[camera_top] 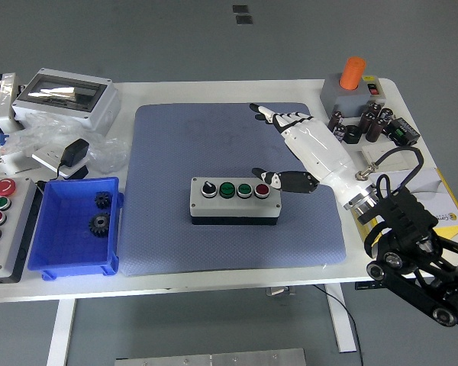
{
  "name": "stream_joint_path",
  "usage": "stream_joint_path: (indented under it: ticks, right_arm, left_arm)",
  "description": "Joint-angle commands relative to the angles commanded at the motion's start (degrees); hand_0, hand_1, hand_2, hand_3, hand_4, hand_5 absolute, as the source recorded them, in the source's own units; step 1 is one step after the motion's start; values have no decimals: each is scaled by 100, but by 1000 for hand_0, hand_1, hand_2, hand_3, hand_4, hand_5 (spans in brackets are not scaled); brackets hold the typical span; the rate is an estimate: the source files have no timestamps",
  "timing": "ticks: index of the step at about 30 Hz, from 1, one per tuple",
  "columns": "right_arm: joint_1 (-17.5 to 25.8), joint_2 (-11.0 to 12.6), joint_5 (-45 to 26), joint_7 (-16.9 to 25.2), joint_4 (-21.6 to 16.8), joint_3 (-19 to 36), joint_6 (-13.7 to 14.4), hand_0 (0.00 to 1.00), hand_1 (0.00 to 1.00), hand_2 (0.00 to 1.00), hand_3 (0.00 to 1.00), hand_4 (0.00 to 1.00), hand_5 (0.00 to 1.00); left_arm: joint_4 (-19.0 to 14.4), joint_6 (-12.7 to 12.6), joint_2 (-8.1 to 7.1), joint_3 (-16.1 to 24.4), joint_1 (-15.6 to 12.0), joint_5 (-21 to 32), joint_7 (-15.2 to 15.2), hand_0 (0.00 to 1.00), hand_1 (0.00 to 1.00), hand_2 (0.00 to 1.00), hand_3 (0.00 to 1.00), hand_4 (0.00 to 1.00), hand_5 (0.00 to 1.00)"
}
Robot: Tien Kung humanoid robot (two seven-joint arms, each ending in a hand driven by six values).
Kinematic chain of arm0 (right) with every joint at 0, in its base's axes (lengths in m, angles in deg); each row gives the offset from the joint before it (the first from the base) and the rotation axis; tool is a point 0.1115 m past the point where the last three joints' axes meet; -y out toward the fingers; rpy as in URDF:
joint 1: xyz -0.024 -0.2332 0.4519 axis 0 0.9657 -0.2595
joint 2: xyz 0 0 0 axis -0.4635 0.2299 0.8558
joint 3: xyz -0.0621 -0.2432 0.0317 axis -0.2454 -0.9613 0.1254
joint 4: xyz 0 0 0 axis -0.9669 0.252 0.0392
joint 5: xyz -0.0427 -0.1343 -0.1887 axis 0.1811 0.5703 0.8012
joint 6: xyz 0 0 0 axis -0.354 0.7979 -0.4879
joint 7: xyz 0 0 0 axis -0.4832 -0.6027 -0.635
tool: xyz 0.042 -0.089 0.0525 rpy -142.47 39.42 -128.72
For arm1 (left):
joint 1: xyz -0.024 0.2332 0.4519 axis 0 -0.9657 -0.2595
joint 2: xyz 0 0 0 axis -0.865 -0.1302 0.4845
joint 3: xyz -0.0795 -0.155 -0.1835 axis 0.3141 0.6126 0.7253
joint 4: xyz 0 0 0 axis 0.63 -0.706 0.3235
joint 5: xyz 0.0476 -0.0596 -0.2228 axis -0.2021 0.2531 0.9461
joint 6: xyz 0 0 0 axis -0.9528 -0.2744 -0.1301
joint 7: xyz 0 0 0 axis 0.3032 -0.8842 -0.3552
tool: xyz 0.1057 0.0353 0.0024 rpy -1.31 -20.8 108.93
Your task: Pick up the button,place it on the desk,press the button,press the button
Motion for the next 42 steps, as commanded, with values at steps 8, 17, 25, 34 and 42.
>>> stream_joint_path:
  ticks: [8, 17, 25, 34, 42]
  right_arm:
    - [13, 234, 736, -397, -372, -185, -805, 249, 314, 291, 706, 361, 106]
    - [-162, 226, 881, -689, -302, -415, -1164, 202, 225, 187, 657, 277, 2]
    - [-321, 72, 891, -783, -89, -759, -1147, 166, 167, 147, 621, 220, 2]
    - [-497, -275, 874, -848, 423, -1112, -1093, 166, 164, 144, 624, 205, 2]
    - [-572, -474, 852, -874, 804, -1165, -1082, 161, 164, 143, 623, 203, 2]
  left_arm:
    - [0, 4, -3, 55, -4, -54, -14, 677, 682, 590, 656, 712, 291]
    - [0, 13, -10, 100, 2, -94, -10, 678, 682, 590, 658, 716, 296]
    - [0, 20, -9, 124, 7, -120, -4, 678, 682, 593, 663, 727, 308]
    - [0, 33, -10, 151, 16, -154, -1, 679, 682, 594, 665, 729, 309]
    - [0, 46, -11, 154, 18, -156, 0, 678, 683, 595, 667, 730, 314]
